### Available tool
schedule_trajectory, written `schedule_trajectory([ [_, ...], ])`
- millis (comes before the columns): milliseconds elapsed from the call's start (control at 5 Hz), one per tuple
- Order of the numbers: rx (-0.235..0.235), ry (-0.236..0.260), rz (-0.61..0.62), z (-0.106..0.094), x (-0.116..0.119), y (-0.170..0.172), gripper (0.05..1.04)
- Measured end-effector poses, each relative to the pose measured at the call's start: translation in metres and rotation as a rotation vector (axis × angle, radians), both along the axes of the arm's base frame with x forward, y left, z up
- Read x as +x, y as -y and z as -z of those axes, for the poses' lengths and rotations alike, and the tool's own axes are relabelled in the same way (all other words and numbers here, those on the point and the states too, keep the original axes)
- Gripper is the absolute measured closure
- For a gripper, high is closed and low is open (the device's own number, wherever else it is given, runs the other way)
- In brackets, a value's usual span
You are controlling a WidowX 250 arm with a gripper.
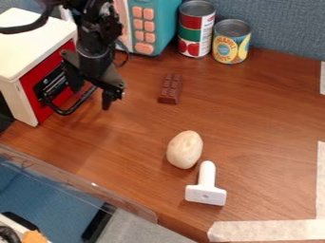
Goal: Open the drawer
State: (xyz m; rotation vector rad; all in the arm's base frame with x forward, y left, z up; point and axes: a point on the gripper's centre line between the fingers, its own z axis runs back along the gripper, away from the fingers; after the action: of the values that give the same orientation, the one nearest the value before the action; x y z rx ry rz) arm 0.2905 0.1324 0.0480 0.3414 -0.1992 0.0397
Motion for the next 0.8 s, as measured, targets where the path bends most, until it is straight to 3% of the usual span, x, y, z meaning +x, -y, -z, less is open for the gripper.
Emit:
schedule_trajectory([
  [400, -0.01, -0.032, -0.007, 0.012, 0.004, -0.006, 0.084],
  [600, -0.022, -0.056, -0.023, 0.019, 0.002, -0.006, 0.136],
  [800, -0.036, -0.062, -0.04, 0.021, 0.001, -0.003, 0.337],
])
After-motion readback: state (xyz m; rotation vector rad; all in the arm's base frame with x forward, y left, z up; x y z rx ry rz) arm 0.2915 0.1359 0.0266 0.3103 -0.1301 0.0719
